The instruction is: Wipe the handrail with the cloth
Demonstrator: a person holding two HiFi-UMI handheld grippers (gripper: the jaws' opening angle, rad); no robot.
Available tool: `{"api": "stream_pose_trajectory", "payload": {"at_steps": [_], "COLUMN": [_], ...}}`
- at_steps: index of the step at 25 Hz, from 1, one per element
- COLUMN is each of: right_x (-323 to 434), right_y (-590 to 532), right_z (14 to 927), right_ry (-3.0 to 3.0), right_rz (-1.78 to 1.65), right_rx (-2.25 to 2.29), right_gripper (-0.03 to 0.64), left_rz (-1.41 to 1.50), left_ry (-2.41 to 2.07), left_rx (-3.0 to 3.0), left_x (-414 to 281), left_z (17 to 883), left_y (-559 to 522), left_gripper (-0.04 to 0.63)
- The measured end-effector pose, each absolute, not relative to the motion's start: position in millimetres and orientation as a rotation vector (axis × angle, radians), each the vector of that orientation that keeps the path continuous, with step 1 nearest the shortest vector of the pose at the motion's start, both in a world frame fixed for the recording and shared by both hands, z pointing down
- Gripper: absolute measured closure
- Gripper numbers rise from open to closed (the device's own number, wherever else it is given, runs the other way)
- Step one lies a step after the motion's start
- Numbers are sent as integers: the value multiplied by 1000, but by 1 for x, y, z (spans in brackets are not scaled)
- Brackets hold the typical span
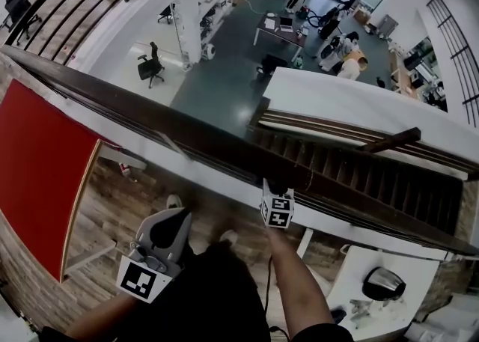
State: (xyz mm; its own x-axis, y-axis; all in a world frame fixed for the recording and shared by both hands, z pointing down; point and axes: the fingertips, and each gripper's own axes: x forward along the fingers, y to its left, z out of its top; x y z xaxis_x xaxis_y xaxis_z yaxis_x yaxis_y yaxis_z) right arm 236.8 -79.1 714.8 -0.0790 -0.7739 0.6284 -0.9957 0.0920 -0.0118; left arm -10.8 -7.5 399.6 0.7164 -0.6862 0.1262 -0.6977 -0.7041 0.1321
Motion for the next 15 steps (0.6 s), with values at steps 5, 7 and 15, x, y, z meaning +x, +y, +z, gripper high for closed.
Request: {"api": "stream_pose_trajectory", "payload": {"at_steps": [5,7,15], "right_x": [245,248,267], "right_y": [-74,-72,-64], "right_z": [717,717,720], "right_ry": [-1912,-1910,-1898], "right_rz": [635,646,674], "right_rx": [1724,1735,1770], "right_gripper": [460,460,460], "left_rz": [104,111,110], "left_ry": [-1119,-1120,-1114], "left_rx": [2766,2765,2780], "left_x": [-5,-6,5], "left_z": [398,399,396], "left_y": [-2,-2,3], "left_gripper": [595,595,595]}}
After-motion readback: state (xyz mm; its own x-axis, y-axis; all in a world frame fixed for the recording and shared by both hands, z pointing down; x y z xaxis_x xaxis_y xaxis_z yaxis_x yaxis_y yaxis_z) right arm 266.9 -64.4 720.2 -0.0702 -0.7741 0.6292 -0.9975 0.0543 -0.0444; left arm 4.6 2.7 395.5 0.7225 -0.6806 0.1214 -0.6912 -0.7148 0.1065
